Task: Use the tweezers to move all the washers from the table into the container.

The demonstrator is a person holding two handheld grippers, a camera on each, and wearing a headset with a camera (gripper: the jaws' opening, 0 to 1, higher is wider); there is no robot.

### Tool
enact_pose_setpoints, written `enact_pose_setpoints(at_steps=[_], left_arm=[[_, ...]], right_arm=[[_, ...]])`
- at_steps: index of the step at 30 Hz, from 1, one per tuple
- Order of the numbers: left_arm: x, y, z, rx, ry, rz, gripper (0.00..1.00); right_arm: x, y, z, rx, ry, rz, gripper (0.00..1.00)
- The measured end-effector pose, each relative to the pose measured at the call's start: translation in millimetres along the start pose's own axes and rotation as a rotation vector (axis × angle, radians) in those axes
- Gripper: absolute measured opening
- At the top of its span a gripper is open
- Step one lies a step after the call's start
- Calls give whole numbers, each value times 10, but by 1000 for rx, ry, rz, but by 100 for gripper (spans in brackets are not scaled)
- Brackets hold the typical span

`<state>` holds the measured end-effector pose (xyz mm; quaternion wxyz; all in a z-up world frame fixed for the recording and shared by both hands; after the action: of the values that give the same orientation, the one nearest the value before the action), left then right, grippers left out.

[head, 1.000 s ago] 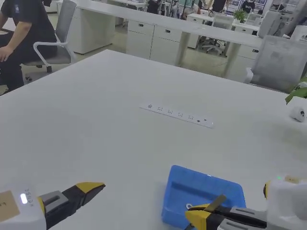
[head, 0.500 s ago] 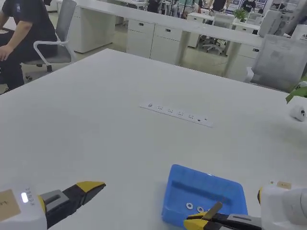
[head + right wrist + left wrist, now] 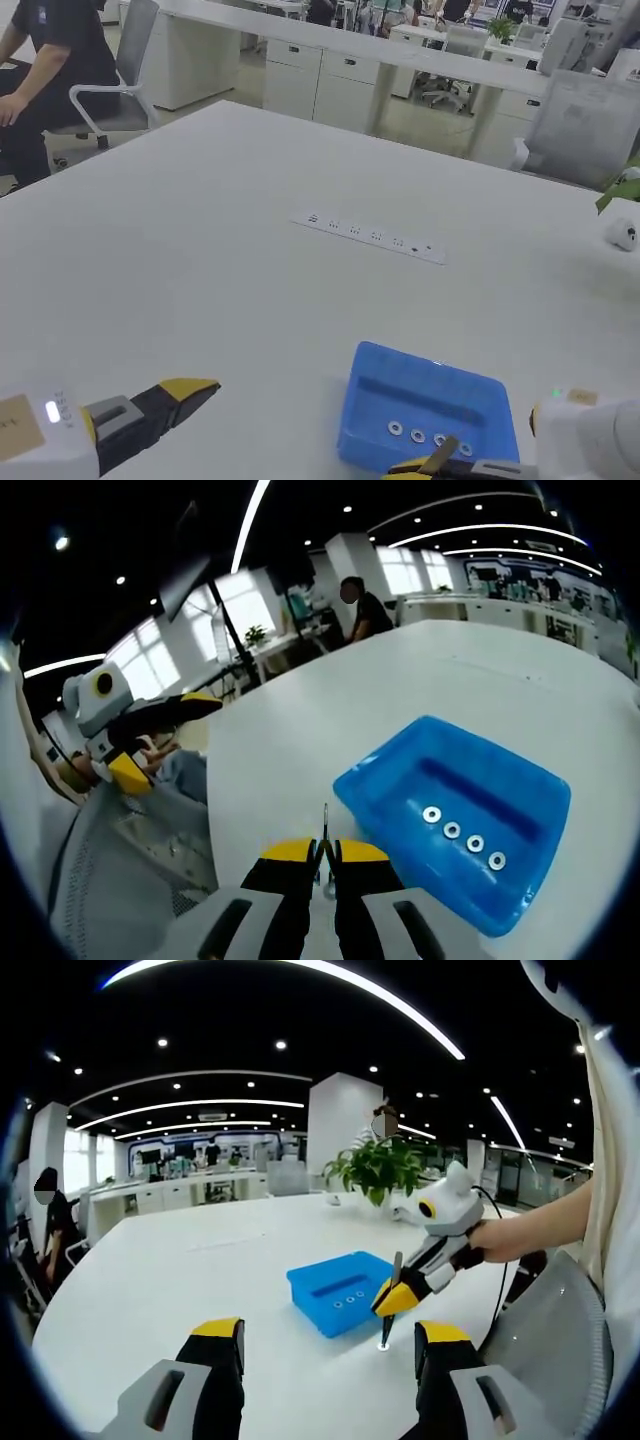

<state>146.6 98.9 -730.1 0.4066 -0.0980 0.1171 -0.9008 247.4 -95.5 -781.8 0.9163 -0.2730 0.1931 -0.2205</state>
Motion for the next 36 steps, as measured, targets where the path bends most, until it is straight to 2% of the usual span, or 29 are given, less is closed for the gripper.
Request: enact_pose_setpoints(at_steps=[12, 21, 31, 36], left_arm=[[13, 10, 1, -8, -1, -3, 69], [20, 17, 1, -15, 1, -4, 69], [20, 19, -4, -21, 3, -3, 69], [21, 16, -1, -19, 5, -3, 69]], right_arm=[[15, 29, -69, -30, -12, 0, 4], [-10, 46, -55, -23, -34, 3, 4], [-238, 86, -67, -40, -246, 12, 5], [-265, 58, -103, -36, -317, -2, 4]])
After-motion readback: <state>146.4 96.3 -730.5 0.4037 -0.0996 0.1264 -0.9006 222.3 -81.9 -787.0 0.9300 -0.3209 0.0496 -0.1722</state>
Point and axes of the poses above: the centre of the closed fingertips' face, and the gripper's own axes: y roughly forward along the fingers, x roughly to its right, z roughly out of its top, the point moved 8 cm from there along -y, roughly backward along the fingers, and after that the axes turned 9 degrees about -z, right-handed, at the moved point
